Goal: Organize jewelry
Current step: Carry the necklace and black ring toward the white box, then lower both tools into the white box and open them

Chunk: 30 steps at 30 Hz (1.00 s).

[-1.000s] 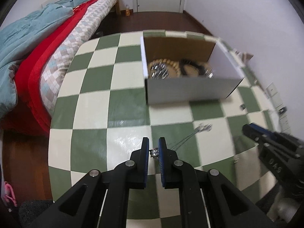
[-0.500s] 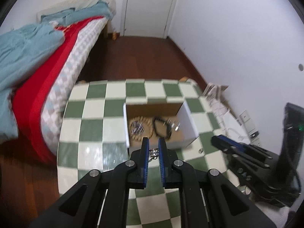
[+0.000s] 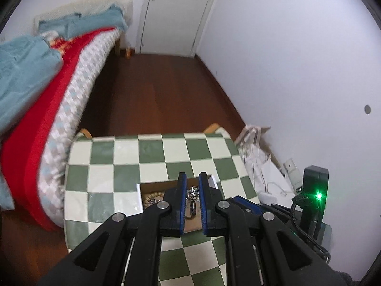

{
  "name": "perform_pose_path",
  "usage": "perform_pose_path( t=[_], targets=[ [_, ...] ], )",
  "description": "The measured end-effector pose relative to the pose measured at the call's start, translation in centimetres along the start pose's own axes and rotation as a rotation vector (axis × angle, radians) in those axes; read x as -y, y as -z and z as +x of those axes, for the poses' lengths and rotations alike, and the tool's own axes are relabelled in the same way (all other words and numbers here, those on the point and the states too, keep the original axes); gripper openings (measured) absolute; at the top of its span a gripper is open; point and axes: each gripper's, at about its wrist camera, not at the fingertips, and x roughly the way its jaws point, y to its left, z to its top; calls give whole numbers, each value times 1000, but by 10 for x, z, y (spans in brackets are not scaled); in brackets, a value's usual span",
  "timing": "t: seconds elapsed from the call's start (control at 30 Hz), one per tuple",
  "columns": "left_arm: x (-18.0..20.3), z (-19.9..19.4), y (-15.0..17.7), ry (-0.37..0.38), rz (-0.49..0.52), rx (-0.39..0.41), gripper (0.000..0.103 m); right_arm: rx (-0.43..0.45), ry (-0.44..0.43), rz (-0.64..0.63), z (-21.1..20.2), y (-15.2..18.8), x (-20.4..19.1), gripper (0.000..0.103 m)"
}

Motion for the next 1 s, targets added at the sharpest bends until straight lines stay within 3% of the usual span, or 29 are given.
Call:
perform_pose_path(
  t=[0.17,0.33,0.37,0.4,0.47,0.5,0.53,0.63,0.67,0.7,0.77,0.8,1.0],
  targets=[
    [-7,51,13,25,-8,-134,8,-108,-25,10,40,-4,5,13],
    [-16,77,25,-101,-17,-197,13,-178,11,9,61,-5,10,17],
    [-21,79,27,-135,-30,-196,14,-177,18,12,61,-4,12,27],
    [-25,80,28,-175,-40,-193,22,-172,25,14,60,-4,14,42],
    [-33,77,29,-233,-50,-164,45,-161,28,21,57,-2,19,55],
    [-36,75,30,-269,-49,-142,63,-159,29,21,55,-1,20,56],
    [-39,71,31,-308,-50,-122,75,-158,30,22,54,-1,20,56],
    [-44,63,36,-400,-32,-65,82,-127,55,17,44,0,23,57],
    [-45,60,39,-435,-20,-51,88,-109,74,13,39,2,24,64],
    [-46,58,42,-462,-8,-39,100,-97,81,12,34,3,26,76],
    [-46,54,50,-504,12,-21,103,-79,92,9,26,9,31,90],
    [-45,53,56,-534,23,-18,103,-72,111,1,21,14,34,92],
    [-29,54,111,-658,48,-7,103,-66,192,-22,11,51,62,92]
  ],
)
